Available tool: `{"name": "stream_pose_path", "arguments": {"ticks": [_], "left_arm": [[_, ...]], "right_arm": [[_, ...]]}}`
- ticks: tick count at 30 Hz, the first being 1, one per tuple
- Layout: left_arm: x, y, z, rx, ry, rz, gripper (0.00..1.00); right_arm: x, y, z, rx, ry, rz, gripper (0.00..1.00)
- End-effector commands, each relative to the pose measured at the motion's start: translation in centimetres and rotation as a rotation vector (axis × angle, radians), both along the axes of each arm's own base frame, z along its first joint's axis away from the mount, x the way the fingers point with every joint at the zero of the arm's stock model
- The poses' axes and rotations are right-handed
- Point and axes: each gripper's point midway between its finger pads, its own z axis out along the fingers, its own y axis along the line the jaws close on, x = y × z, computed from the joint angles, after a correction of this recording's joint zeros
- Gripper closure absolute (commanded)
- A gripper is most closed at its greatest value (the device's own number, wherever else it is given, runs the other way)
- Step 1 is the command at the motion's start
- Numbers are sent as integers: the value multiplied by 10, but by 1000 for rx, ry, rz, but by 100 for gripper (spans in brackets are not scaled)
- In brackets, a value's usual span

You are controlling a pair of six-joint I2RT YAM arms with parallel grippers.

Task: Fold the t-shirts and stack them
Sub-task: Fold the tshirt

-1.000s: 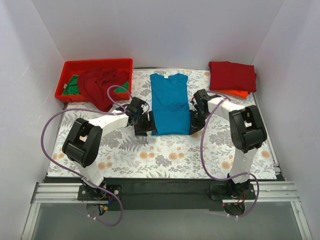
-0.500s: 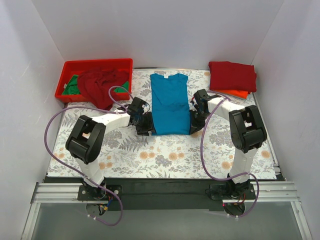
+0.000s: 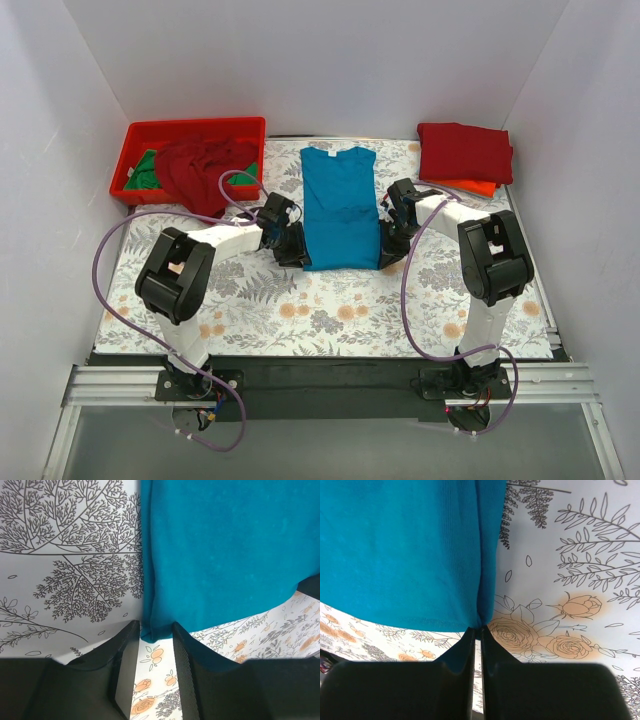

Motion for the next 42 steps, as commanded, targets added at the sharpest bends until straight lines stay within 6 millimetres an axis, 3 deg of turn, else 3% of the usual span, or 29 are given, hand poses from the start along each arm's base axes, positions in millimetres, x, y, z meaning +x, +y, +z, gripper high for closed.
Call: {"name": "stream_pose_path", "arguments": {"ticks": [1,10,13,14,21,30,37,42], "left_arm": [[-17,13,-24,63,61,6,69],[-35,13,-41,85,113,-23,76],[-38,10,-44,80,126,-36,90],[-39,9,-45,77,130,-42,100],[-41,26,-45,154,103,-31,100],[-46,49,-40,243,69,-5,100],[-45,55,-36,269,52,0,100],[-48,46,-25,213,52,-13,100]], "right_arm": [[-3,-3,-13,-28,4,-3,96],[-3,-3,-13,-26,3,-4,97],[-2,-3,-13,-25,2,-5,98],[-2,-4,-12,-26,0,-6,99],[-1,-7,-7,-41,-18,-13,99],[-11,-25,-5,-116,-23,-32,99],[-12,-31,1,-134,-35,-39,99],[-17,-30,8,-115,-41,-35,99]]}}
